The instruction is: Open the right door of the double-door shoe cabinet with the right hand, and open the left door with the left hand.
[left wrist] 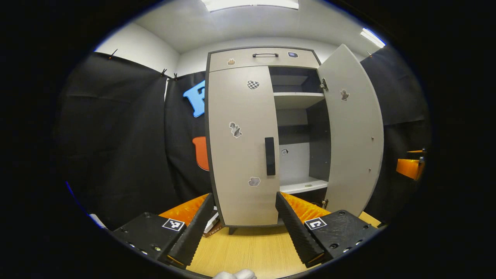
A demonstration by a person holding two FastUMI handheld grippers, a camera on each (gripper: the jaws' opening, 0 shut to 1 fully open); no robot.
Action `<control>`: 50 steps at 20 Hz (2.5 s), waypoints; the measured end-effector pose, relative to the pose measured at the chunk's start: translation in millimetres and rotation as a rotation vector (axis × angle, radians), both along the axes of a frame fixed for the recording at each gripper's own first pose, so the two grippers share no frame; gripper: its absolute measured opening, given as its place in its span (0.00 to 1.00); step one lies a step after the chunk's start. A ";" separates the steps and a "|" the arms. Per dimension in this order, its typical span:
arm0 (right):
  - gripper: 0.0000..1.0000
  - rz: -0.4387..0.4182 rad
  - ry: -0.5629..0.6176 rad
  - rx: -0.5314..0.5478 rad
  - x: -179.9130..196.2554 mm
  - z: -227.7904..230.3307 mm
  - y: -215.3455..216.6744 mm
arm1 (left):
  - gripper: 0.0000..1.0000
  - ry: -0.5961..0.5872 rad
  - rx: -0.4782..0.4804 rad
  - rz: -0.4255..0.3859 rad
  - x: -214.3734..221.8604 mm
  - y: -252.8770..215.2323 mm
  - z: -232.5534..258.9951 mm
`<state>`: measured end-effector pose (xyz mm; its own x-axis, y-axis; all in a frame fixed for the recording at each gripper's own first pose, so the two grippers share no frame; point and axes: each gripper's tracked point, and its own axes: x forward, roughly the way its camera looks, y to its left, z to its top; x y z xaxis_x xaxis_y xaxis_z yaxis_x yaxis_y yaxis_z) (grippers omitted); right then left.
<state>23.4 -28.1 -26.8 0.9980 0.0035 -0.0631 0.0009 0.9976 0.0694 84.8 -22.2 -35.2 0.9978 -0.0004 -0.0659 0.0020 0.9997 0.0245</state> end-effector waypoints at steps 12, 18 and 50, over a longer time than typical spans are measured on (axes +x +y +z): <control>1.00 -0.020 -0.002 0.014 28.1 10.7 -37.4 | 0.96 -0.035 0.005 -0.042 158.5 -50.6 23.5; 1.00 -0.084 -0.003 0.015 28.4 12.5 -66.8 | 0.96 -0.013 -0.009 -0.036 227.4 -59.0 13.0; 1.00 -0.055 0.000 -0.013 52.3 16.2 -56.8 | 0.05 0.017 -0.046 -0.129 250.6 -66.1 -4.0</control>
